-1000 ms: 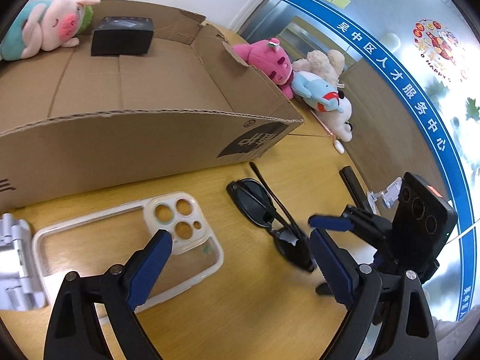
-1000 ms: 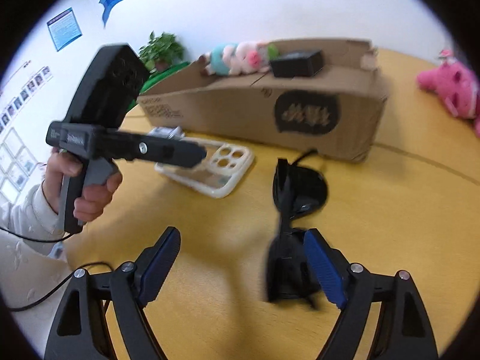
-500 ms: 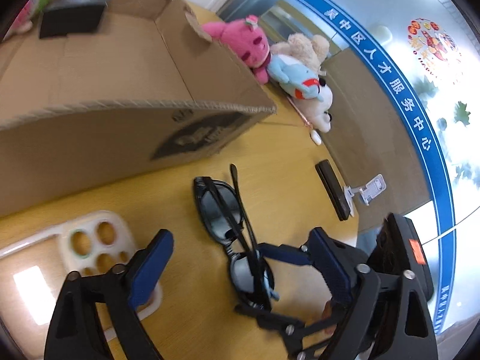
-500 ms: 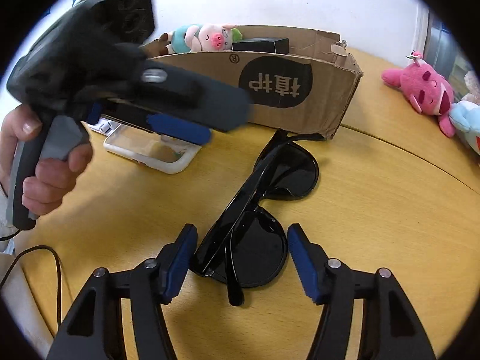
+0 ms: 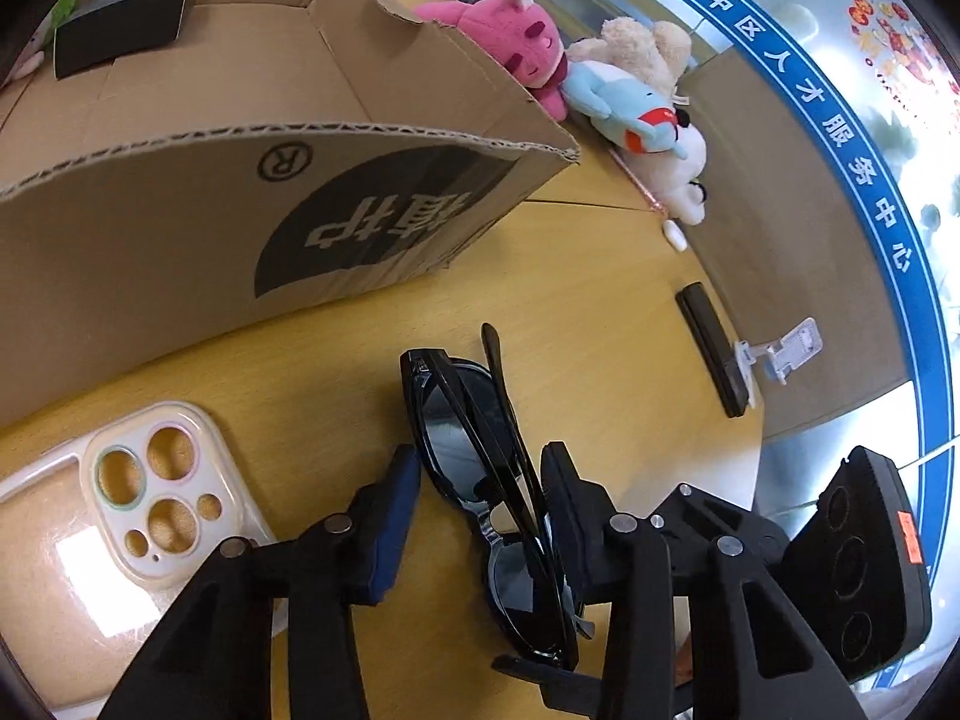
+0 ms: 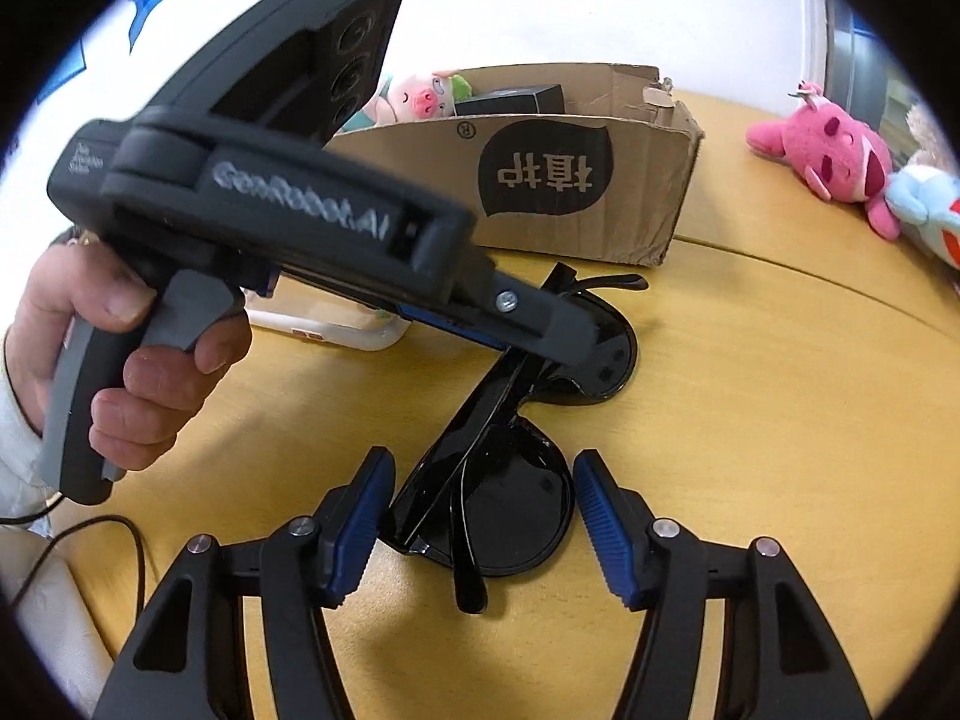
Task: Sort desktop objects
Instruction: 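Grasp the sunglasses frame with the right tool while the left tool clamps them too, then lift the held sunglasses toward the cardboard box with both tools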
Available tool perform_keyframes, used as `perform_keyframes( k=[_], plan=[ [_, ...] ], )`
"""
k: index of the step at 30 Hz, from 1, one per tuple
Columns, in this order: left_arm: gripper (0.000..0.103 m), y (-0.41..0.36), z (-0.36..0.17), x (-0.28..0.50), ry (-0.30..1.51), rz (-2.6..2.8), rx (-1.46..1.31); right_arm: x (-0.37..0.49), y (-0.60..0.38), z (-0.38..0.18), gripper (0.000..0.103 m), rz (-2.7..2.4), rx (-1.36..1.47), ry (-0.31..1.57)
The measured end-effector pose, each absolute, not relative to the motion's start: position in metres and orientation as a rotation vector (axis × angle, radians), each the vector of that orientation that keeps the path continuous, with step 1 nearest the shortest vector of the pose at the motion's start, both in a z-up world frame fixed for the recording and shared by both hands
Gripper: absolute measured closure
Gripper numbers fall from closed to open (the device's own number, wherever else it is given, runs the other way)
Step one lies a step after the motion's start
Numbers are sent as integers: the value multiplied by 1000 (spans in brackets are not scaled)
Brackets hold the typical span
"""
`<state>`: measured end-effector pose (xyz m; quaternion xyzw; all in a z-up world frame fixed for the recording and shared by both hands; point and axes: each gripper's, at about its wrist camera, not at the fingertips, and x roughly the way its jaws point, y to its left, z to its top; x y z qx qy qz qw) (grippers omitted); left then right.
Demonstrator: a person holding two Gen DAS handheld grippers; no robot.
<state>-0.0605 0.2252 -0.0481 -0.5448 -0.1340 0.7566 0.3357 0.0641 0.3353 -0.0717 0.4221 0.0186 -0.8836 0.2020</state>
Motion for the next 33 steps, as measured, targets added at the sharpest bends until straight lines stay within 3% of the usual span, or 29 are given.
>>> perform_keyframes(
  k=[11, 17, 26, 28, 29, 33],
  plan=[
    [68, 228, -29, -45, -357, 2020, -1351, 75, 336, -70, 42, -2506, 1115, 19],
    [68, 214, 21, -34, -348, 2109, -1217, 89, 335, -42, 42, -2552, 983, 50],
    [69, 176, 114, -63, -306, 2240, -981, 42, 300, 28, 42, -2605, 739, 204],
    [72, 167, 126, -86, -305, 2243, -970, 20, 289, 45, 48, -2569, 674, 243],
    [74, 164, 131, -98, -302, 2245, -963, 4, 283, 56, 60, -2548, 648, 277],
    [77, 146, 140, -150, -292, 2303, -978, -58, 261, 65, 62, -2514, 663, 372]
  ],
)
